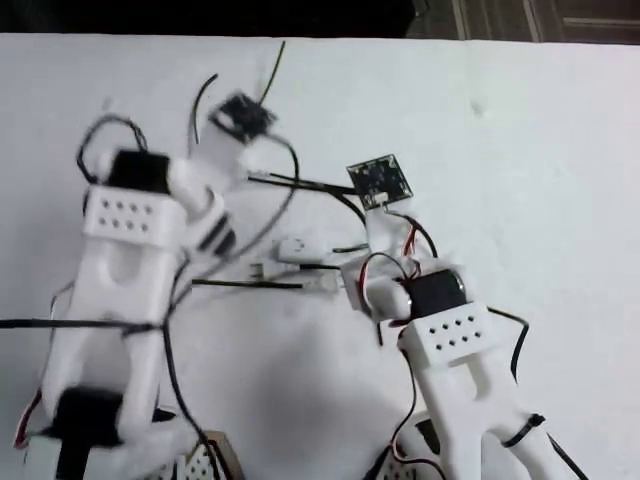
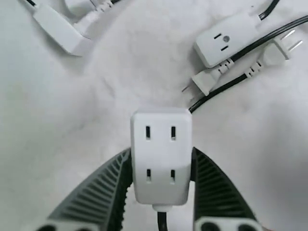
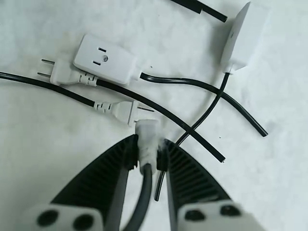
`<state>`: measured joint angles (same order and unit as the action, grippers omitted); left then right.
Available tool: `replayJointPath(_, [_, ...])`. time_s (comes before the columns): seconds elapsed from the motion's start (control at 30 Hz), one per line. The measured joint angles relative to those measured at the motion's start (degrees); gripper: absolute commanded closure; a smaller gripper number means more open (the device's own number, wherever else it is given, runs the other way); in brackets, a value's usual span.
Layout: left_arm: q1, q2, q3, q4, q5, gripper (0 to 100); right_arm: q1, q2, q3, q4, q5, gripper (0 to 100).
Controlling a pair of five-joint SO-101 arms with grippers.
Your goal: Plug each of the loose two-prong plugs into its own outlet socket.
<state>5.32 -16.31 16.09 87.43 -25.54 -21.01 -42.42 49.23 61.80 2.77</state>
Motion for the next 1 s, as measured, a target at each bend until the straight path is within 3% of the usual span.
replayJointPath(0.17, [5.0, -5.0, 21.9, -12.9, 3.9, 98, 0.0, 0.0, 0.0, 0.0, 0.0, 98.1])
replayJointPath(0.3, [7.0, -5.4, 32.4, -19.6, 4.7, 97, 0.0, 0.0, 0.0, 0.0, 0.0, 98.1])
replayJointPath(0.37, [7.8, -5.4, 35.5, -21.7, 4.7, 91, 0.0, 0.0, 0.0, 0.0, 0.0, 98.1])
replayJointPath(0.5, [8.5, -5.5, 40.1, -24.7, 5.0, 70, 0.0, 0.0, 0.0, 0.0, 0.0, 98.1])
replayJointPath(0.67, [8.5, -6.6, 41.3, -24.9, 9.0, 70, 0.0, 0.0, 0.0, 0.0, 0.0, 98.1])
replayJointPath(1.0, [7.0, -6.6, 33.8, -16.1, 9.0, 70, 0.0, 0.0, 0.0, 0.0, 0.0, 98.1])
